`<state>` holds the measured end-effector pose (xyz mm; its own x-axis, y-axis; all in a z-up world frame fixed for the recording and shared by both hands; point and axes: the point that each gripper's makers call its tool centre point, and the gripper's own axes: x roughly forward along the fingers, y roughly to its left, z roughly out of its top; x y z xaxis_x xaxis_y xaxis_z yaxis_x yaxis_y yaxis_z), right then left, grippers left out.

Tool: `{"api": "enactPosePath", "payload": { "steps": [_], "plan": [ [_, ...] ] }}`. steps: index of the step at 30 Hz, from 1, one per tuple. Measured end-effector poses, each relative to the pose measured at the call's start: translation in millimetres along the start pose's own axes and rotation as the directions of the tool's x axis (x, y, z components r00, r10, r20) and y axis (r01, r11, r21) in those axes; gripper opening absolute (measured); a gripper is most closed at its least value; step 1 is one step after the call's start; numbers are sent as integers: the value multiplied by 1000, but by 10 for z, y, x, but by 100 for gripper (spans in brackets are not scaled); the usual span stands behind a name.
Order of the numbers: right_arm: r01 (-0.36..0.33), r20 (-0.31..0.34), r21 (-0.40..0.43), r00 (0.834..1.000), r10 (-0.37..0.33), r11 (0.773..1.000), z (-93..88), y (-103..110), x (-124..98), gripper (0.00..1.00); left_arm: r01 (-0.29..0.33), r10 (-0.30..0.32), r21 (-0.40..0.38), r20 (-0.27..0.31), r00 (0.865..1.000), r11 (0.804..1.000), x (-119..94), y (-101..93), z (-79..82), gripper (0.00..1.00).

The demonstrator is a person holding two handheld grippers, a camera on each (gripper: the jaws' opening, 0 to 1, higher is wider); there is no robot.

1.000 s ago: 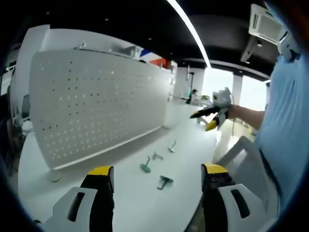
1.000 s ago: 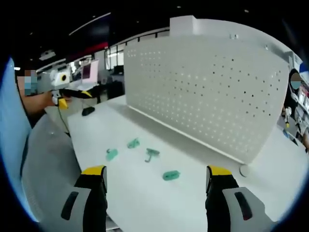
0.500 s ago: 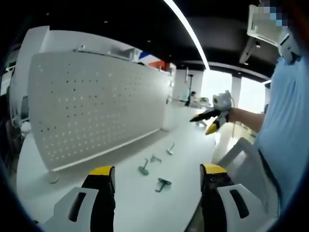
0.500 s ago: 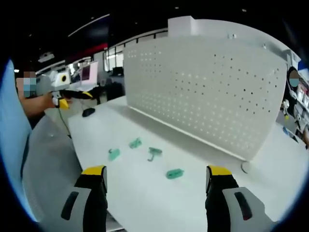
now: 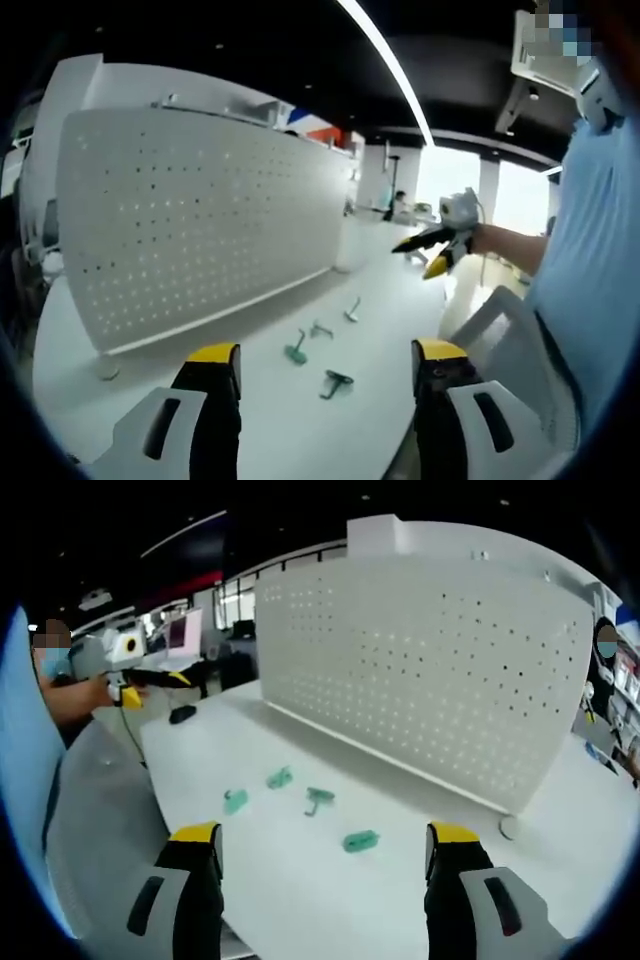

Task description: Insert the hook assembly into the mounting plate slot until the hook locks in place.

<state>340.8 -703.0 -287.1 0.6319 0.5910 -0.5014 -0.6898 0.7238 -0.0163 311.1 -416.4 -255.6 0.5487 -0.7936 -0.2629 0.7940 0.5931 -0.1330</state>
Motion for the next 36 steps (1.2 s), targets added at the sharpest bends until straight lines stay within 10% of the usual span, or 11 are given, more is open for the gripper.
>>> {"api": "enactPosePath", "payload": {
  "steps": [36],
  "plan": [
    [-163,-42,-111,986,159,980,350,94,536,61,-42,43,-13,13,999,999,-71,-31,-51,69]
  ]
}}
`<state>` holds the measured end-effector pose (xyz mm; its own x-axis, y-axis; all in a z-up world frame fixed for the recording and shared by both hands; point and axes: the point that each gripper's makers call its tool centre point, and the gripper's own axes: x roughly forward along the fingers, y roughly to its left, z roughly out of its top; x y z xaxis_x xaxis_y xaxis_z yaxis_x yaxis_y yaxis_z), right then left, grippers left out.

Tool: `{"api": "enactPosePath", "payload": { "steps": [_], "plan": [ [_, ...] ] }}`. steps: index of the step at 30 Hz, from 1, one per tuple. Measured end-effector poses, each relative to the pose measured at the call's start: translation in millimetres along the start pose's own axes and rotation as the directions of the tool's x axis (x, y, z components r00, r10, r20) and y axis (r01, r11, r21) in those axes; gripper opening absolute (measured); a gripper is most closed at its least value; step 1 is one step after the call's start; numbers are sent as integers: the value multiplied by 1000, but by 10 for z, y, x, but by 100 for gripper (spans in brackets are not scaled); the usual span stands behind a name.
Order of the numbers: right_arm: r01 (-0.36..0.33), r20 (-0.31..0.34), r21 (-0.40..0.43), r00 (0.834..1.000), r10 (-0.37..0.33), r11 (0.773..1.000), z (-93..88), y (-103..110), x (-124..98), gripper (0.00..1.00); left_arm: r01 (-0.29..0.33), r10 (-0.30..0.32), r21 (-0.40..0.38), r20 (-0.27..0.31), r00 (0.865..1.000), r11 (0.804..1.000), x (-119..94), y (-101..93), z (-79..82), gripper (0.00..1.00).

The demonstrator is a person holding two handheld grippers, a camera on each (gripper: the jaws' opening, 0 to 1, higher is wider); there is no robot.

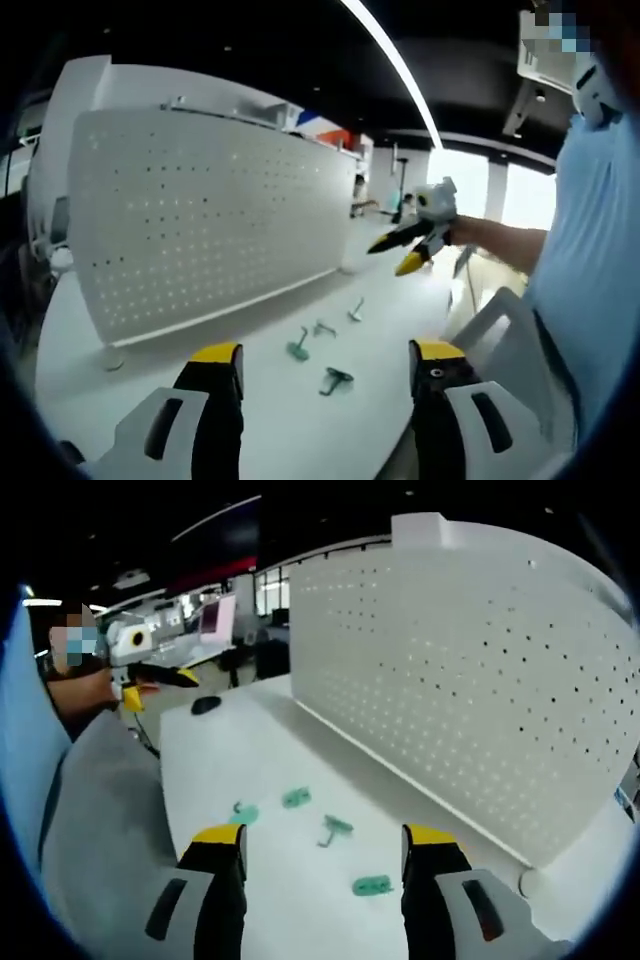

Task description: Insert the hook assembly into the mounting plate slot until the hook locks in place.

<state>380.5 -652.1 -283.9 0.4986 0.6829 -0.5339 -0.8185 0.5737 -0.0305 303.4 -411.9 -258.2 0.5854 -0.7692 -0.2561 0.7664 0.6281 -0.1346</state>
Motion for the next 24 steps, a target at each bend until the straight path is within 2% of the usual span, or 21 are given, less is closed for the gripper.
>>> {"api": "enactPosePath", "payload": {
  "steps": [7,14,24],
  "plan": [
    [-41,-52,-30,998,39,999,-52,-35,196,58,-11,11,-2,5,1000,1000,-35,-37,-7,69],
    [-81,-94,-60,993,75,995,-133,-50,362,48,-18,19,-2,5,1000,1000,-49,-71,-19,68],
    [-120,-145,-82,984,107,989,-210,-95,598,43,-32,32,-7,4,999,999,-80,-81,-34,67]
  ]
}}
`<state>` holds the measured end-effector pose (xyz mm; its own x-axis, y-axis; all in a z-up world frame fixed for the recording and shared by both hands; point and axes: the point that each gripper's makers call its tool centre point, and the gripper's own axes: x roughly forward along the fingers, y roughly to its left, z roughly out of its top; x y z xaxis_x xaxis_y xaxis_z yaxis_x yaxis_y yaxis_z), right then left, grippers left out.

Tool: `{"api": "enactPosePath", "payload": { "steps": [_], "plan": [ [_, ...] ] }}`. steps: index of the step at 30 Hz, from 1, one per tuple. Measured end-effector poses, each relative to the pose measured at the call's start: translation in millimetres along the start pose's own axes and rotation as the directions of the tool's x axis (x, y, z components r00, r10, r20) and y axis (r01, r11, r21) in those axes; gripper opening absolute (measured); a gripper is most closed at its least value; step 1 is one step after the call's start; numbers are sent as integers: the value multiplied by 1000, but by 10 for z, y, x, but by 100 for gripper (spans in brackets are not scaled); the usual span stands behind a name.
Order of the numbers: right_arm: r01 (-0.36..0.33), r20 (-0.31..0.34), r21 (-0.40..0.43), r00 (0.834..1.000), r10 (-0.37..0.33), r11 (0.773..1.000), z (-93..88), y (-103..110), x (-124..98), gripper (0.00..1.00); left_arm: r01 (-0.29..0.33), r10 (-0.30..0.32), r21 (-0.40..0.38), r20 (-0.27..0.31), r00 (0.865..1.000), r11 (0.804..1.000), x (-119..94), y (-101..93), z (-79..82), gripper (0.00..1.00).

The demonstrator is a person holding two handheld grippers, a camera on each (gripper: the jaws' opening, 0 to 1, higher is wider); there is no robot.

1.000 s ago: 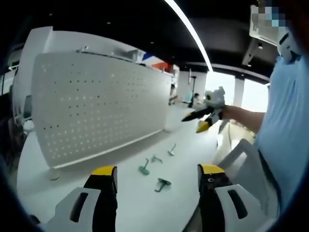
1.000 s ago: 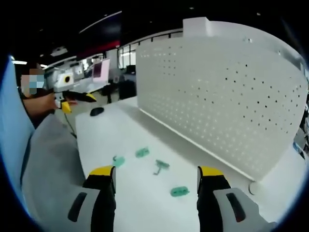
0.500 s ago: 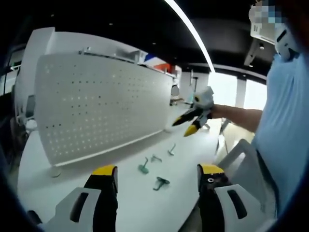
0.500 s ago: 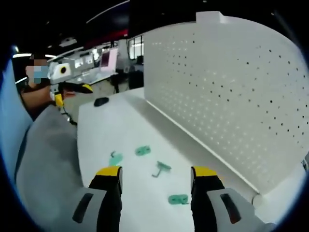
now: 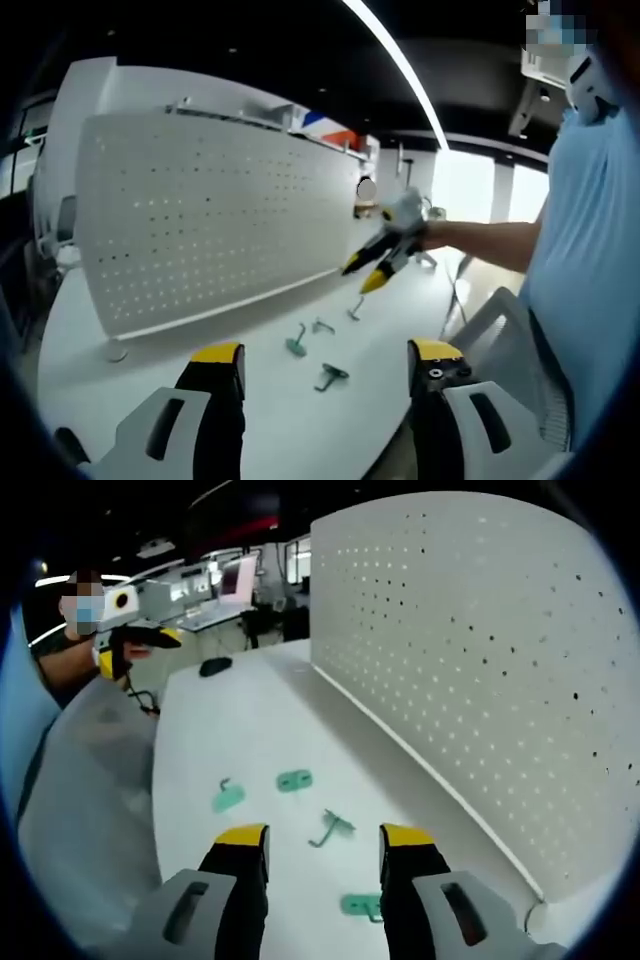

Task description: Insert the hook assembly into the mounting plate slot until the hook locks in place.

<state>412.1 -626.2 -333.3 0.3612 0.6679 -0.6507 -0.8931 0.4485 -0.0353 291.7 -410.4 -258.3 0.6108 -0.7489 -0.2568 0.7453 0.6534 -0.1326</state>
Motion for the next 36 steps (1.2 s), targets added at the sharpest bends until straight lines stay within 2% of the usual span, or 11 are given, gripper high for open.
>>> {"api": "enactPosePath", "payload": {
  "steps": [12,27,31,36],
  "plan": [
    [-46,-55,-36,998,44,998,-65,-48,296,31,-19,19,-6,-2,1000,1000,-42,-4,-21,67],
    [-100,-117,-90,989,90,991,-159,-56,551,14,-36,36,-19,-10,999,999,-65,-1,-54,65],
    [-111,-144,-115,985,94,987,-205,-54,612,12,-36,36,-21,-13,999,999,-61,-7,-64,64],
    [-123,-148,-122,983,105,985,-215,-39,690,9,-43,42,-26,-14,999,999,-67,2,-79,64]
  ]
}}
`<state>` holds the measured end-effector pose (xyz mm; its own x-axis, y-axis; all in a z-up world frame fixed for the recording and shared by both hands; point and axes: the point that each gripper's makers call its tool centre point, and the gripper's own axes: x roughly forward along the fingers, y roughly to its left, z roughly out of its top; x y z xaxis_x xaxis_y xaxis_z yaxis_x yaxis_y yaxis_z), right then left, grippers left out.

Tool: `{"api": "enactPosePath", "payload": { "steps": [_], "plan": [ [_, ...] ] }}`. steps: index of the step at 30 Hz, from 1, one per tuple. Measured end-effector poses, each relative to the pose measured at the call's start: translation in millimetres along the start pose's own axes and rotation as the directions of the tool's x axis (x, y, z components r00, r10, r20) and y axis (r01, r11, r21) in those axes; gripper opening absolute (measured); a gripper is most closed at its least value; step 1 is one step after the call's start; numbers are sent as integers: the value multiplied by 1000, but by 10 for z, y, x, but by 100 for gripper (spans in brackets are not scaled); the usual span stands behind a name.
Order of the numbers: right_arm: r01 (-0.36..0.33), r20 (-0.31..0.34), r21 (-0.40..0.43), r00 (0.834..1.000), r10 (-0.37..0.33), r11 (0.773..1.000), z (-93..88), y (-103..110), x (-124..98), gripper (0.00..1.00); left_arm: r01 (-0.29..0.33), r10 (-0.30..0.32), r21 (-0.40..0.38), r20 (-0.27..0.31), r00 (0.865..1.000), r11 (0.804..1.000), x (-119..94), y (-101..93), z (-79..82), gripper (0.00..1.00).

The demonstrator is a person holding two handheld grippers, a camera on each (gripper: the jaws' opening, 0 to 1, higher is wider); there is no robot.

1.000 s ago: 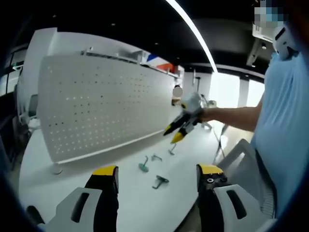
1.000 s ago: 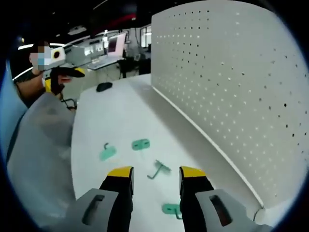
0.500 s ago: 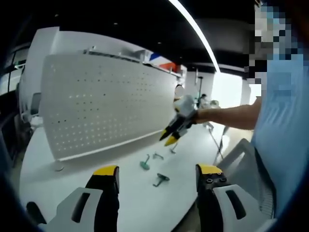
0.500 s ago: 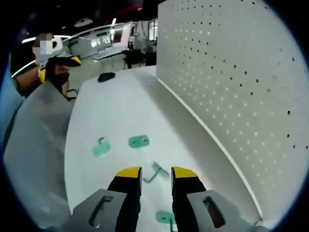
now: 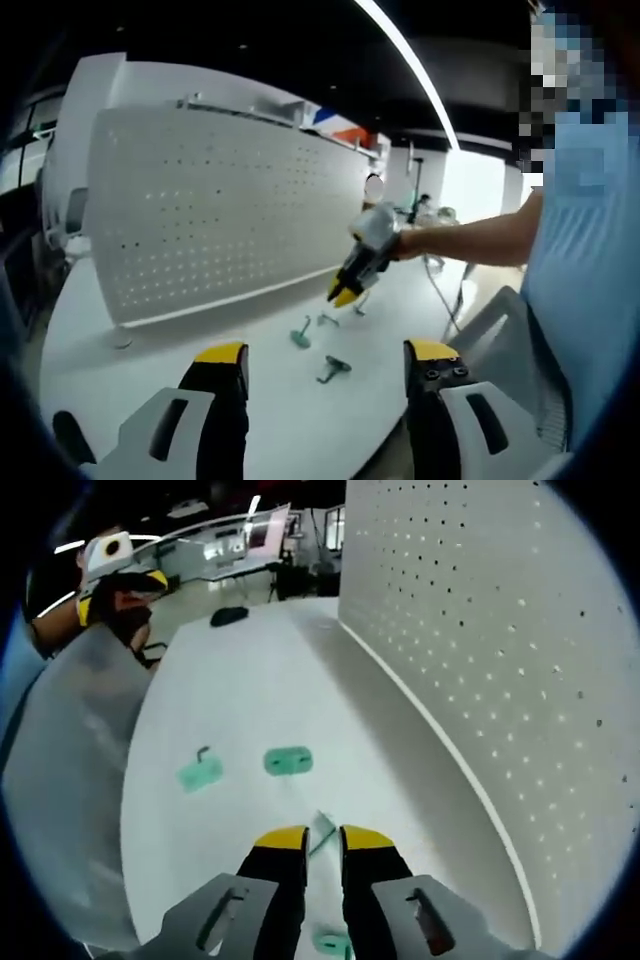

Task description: Insert the hook assembly into the mounting plate slot until the hook locks in place.

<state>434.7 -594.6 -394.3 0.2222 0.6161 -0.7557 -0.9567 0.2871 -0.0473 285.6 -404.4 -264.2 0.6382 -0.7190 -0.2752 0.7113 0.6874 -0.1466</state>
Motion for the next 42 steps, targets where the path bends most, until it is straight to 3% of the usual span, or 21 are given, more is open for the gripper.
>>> {"api": "enactPosePath", "payload": {
  "steps": [20,25,42],
  "plan": [
    [-12,-81,-134,997,1,991,-11,-24,188,4,-13,13,-16,-2,1000,1000,-9,10,-32,63],
    [-28,-133,-188,991,3,982,-60,0,221,4,-13,13,-19,-2,1000,1000,-15,8,-42,62],
    [-44,-163,-234,987,5,971,-76,0,276,1,-10,10,-19,-4,1000,1000,-7,7,-33,62]
  ]
}}
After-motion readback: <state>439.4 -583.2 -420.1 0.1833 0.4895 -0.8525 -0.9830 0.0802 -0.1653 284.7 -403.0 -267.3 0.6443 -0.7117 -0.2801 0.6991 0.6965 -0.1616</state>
